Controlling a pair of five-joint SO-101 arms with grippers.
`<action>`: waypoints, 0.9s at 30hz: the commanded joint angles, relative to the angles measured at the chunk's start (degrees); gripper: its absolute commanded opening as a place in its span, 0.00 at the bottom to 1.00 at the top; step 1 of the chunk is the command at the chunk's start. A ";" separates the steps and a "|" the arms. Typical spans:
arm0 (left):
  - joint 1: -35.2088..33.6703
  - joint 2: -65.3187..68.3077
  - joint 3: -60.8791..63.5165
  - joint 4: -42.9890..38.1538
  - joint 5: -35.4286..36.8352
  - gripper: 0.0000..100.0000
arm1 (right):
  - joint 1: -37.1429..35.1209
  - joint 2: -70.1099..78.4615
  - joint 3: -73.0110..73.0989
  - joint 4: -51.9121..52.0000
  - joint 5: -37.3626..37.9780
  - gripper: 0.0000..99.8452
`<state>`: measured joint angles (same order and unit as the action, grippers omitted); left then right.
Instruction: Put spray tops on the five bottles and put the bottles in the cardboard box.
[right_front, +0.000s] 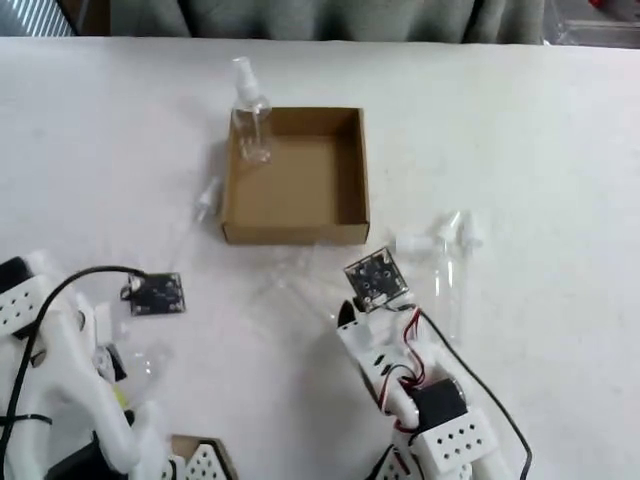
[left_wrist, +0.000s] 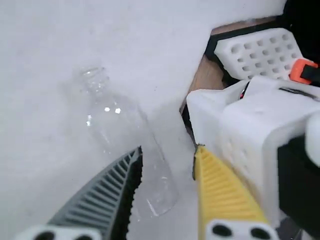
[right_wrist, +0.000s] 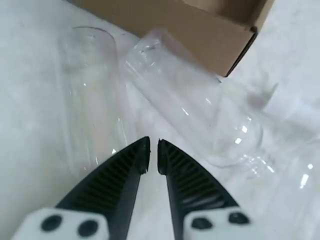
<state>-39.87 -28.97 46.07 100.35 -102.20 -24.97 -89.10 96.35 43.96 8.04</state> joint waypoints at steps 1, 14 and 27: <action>-2.77 -1.63 0.70 -2.55 -1.67 0.18 | 0.22 -0.84 0.70 0.31 0.18 0.02; -3.56 -1.89 4.92 -9.23 -4.57 0.28 | 0.40 -0.84 0.70 0.40 3.16 0.02; -4.70 -1.89 6.68 -21.10 -4.48 0.31 | 0.48 -0.84 0.70 0.40 5.71 0.02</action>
<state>-43.82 -28.97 51.96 84.44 -106.33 -24.97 -89.27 96.35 43.96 13.14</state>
